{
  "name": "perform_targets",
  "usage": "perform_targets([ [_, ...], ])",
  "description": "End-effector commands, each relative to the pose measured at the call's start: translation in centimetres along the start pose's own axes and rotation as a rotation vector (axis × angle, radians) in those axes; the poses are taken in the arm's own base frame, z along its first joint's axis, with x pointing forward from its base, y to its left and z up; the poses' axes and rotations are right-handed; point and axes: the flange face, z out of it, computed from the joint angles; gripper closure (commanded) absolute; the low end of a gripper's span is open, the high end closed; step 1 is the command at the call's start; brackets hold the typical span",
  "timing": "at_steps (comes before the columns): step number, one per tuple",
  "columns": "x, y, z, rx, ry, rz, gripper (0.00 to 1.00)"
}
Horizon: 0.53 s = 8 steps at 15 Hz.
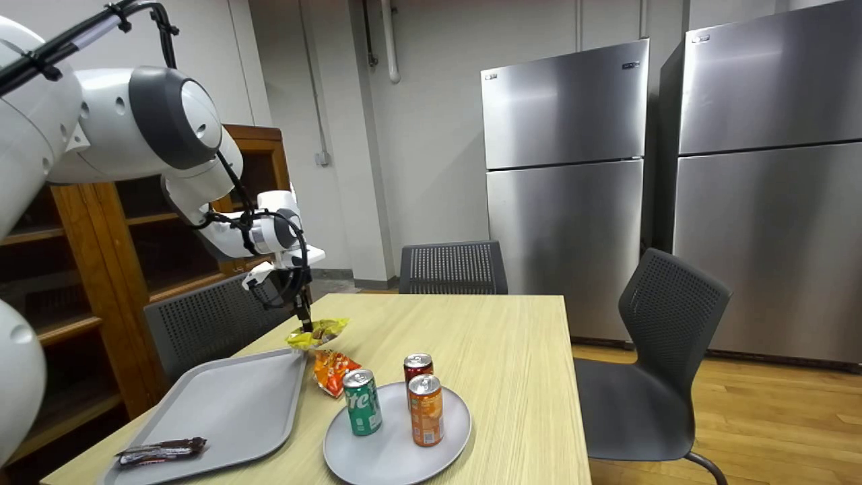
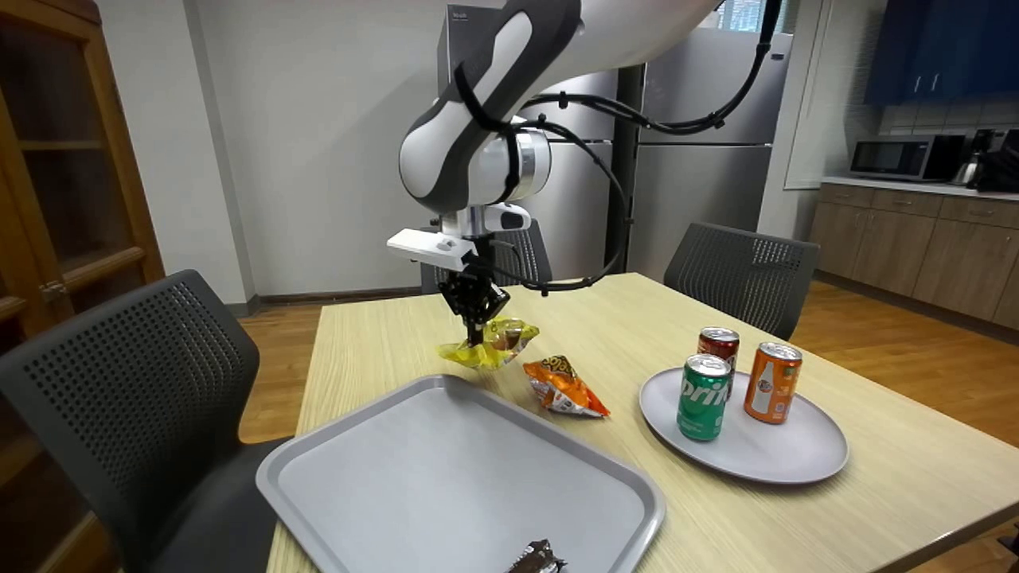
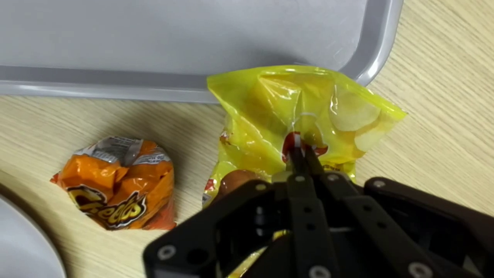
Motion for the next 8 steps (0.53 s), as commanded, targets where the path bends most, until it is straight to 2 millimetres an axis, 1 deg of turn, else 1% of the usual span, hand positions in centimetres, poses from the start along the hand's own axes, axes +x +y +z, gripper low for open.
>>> perform_targets([
  [1,0.12,-0.16,-1.12,-0.020,-0.002,0.026,0.66],
  [2,0.12,-0.17,-1.12,-0.020,-0.002,0.026,0.60],
  [8,0.16,-0.39,-1.24,-0.001,-0.006,0.004,0.15],
])
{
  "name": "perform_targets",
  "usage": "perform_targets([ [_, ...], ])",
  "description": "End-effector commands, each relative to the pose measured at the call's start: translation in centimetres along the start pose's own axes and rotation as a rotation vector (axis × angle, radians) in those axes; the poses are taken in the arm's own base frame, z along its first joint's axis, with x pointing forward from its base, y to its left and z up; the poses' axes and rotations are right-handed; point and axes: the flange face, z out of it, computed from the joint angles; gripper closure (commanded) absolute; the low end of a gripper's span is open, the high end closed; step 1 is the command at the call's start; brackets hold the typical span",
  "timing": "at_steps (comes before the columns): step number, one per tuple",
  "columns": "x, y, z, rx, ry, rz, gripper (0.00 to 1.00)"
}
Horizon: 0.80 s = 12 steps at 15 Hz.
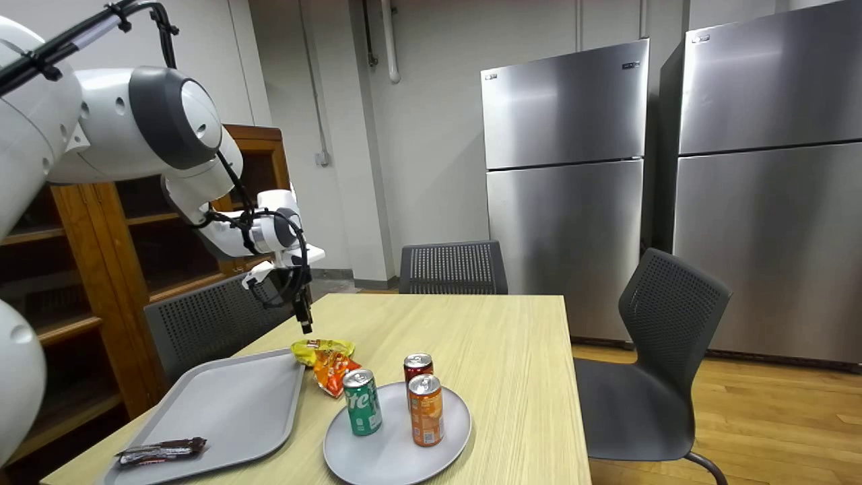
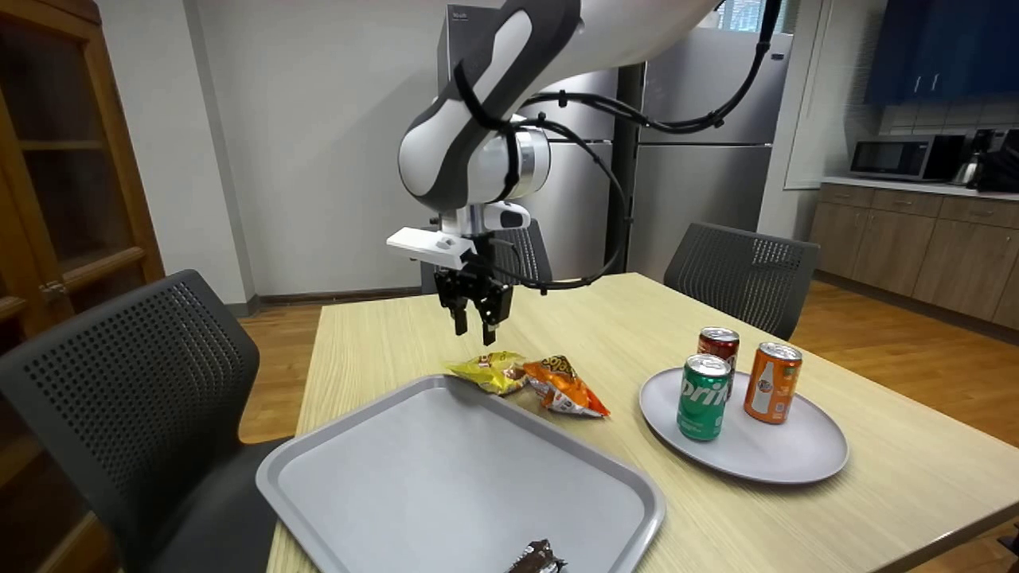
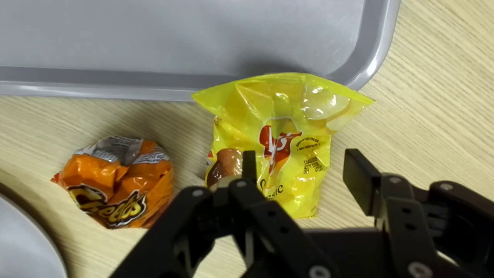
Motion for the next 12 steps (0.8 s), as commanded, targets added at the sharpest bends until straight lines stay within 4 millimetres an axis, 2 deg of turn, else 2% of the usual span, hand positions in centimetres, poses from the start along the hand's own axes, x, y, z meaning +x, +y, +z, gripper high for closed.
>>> perform_targets([
  [1,0.1,-0.3,-1.1,0.003,-0.007,-0.008,0.06],
  [2,0.1,-0.4,-1.1,0.008,-0.014,-0.020,0.01],
  [4,-0.5,0.2,-1.7,0.002,0.023,-0.044,0.00],
  [8,-3.9,0.3,-3.4,0.010,-0.027,-0.162,0.00],
  [12,-7.0,1.5,-5.1,0.011,-0.072,-0.304,0.00],
])
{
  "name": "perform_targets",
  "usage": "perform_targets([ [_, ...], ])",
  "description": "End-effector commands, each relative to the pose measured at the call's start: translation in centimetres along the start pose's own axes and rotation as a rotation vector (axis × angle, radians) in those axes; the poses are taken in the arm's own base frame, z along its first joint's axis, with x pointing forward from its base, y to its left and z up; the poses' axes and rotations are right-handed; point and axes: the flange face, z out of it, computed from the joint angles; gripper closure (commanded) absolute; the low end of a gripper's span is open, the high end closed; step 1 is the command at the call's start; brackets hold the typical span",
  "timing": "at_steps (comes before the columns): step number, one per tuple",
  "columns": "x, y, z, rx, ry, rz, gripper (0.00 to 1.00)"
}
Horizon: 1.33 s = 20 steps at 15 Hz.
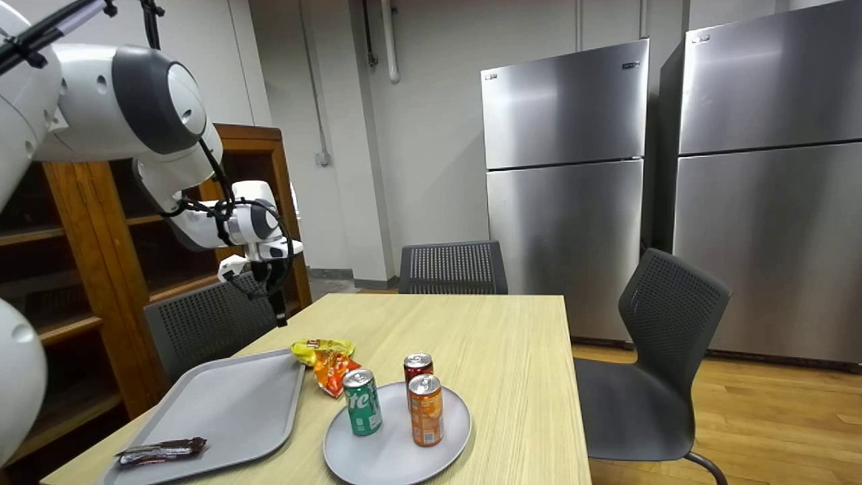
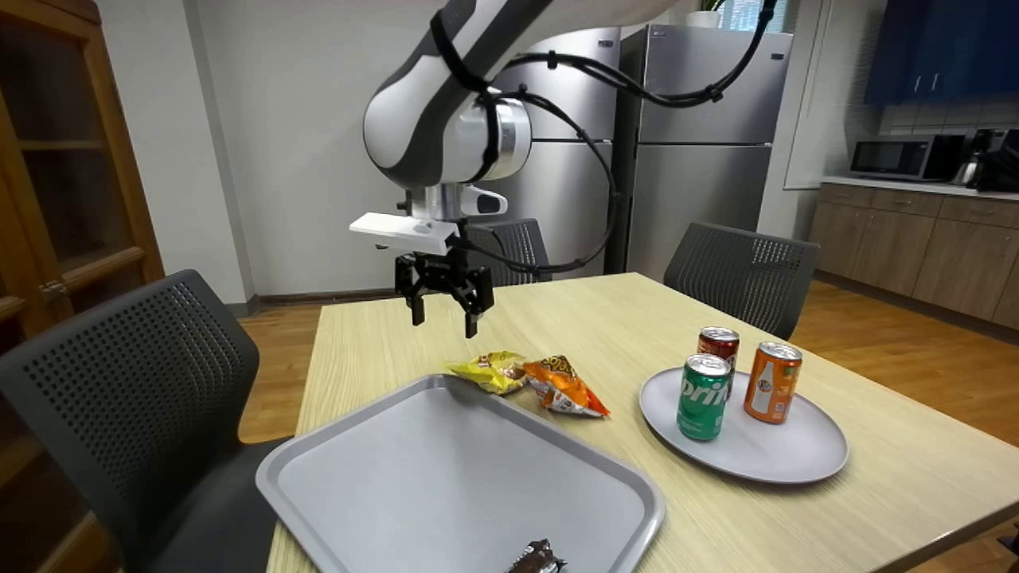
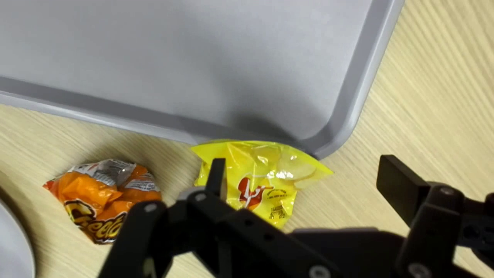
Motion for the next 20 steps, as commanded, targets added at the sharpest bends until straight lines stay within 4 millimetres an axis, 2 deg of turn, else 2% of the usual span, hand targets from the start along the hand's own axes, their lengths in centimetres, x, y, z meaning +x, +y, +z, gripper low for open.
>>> perform_targets([
  [1,-3.0,1.9,-2.2,-0.022,-0.048,-0.128,0.00],
  [8,-8.6,6.3,-2.7,-0.075,-0.126,-0.293,0.00],
  [15,-12.1,11.3,-2.9,-0.119,-0.180,-0.310,0.00],
  [20,-14.0,14.1,-2.8,-0.137,-0.209,-0.266,0.00],
])
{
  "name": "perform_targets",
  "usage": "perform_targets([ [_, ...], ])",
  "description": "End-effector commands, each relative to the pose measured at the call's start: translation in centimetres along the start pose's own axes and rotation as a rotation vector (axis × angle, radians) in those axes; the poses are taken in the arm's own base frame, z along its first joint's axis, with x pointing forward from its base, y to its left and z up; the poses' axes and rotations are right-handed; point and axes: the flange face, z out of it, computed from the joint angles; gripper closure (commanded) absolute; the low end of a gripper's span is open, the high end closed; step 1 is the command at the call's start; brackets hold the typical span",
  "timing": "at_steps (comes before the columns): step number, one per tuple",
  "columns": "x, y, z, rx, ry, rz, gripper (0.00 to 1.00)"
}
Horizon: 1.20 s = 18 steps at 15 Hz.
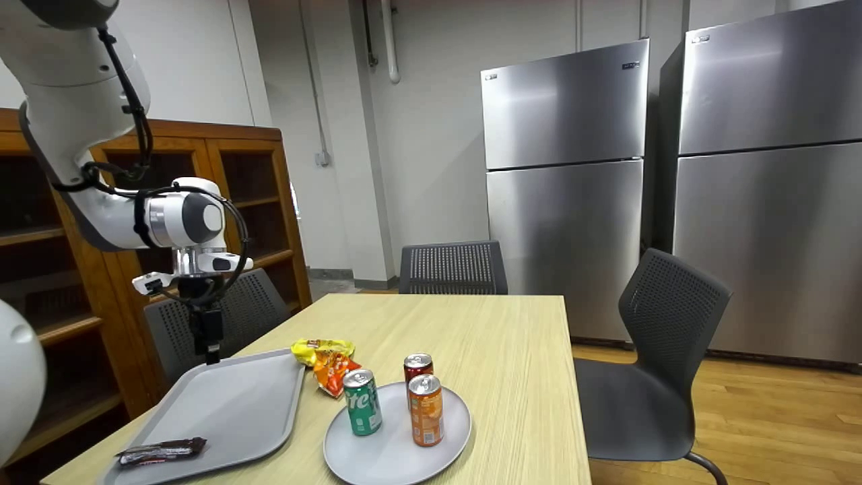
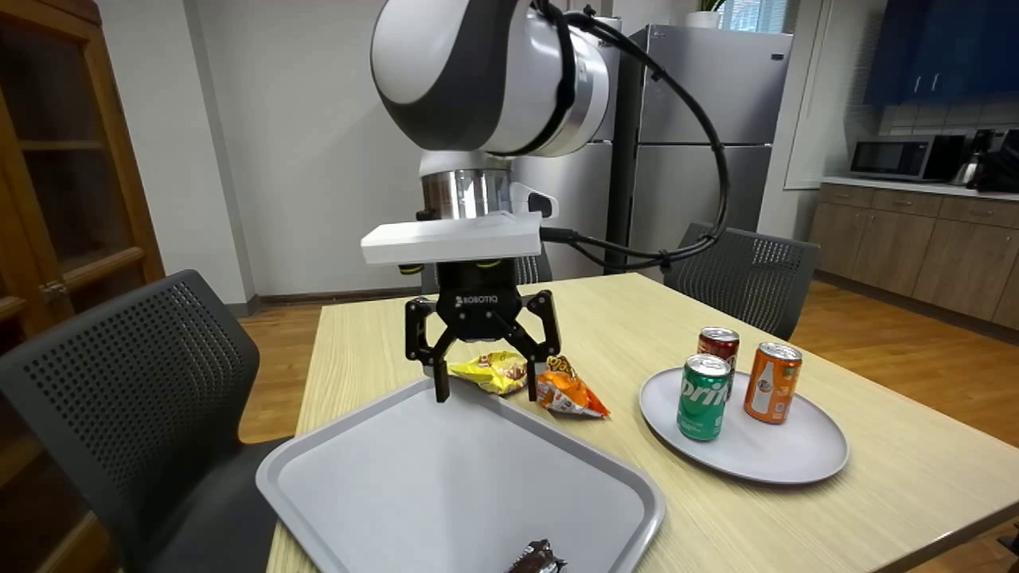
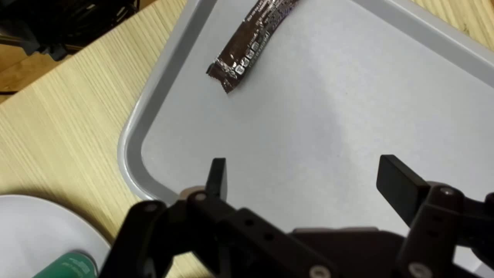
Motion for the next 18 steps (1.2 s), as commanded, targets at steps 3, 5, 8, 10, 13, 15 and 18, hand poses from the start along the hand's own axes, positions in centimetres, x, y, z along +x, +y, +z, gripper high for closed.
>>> perform_targets([
  [3,-3.2,2.9,0.0,0.009,-0.027,0.053,0.00],
  [5,-4.1,3.2,0.5,0.013,-0.027,0.080,0.00],
  [8,-5.7,3.2,1.7,0.026,-0.019,0.128,0.00],
  [10,-6.7,3.0,2.6,0.043,-0.010,0.155,0.00],
  [13,-7.8,2.7,4.2,0.063,0.009,0.198,0.00],
  [15,-8.4,2.7,5.2,0.075,0.017,0.227,0.00],
  [18,-9.2,2.9,6.3,0.093,0.041,0.273,0.00],
])
